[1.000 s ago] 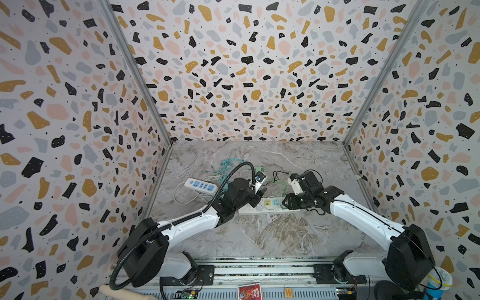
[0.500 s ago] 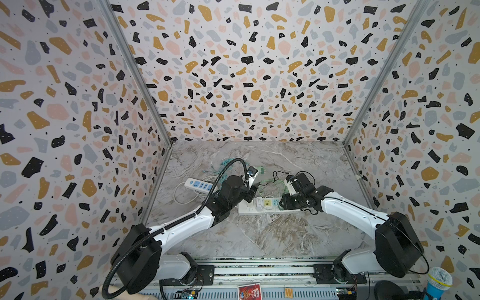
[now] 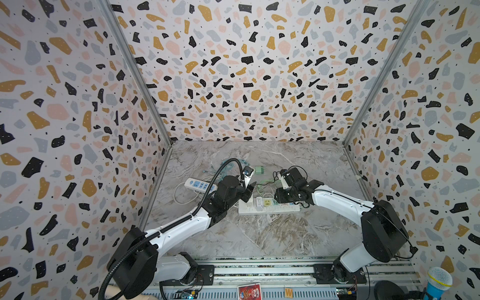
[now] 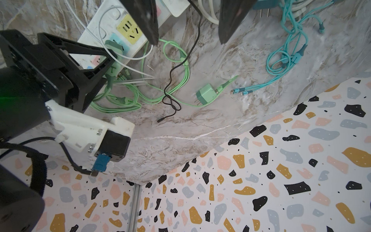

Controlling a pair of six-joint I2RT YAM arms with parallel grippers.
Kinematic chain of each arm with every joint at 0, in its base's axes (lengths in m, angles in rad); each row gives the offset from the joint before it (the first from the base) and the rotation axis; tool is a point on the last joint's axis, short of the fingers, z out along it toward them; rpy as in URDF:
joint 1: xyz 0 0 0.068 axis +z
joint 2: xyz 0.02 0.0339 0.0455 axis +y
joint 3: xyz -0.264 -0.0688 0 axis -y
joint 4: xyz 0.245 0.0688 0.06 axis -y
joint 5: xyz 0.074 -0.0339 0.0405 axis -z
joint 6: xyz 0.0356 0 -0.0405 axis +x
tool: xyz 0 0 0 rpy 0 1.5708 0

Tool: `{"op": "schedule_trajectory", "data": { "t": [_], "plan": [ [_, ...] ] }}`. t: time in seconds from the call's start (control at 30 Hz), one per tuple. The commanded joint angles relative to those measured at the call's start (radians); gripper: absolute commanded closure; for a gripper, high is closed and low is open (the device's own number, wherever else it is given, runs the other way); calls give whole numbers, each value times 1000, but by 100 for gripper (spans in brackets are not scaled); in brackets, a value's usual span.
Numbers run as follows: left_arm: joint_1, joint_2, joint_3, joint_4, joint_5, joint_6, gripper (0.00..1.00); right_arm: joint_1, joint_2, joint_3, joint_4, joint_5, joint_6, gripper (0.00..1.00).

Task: Insert plugs into power strip
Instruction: Insert the plug into the socket.

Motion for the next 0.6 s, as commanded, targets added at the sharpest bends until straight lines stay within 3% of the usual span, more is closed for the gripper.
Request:
{"op": "schedule_trajectory", "data": {
  "t": [0.0, 0.57],
  "plan": [
    [9, -16, -10, 34, -2, -4, 52, 26, 0, 37, -17, 74, -3, 82],
    [16, 19, 25, 46, 18, -11, 52, 119, -26, -39, -78, 152, 133, 83]
  ]
}}
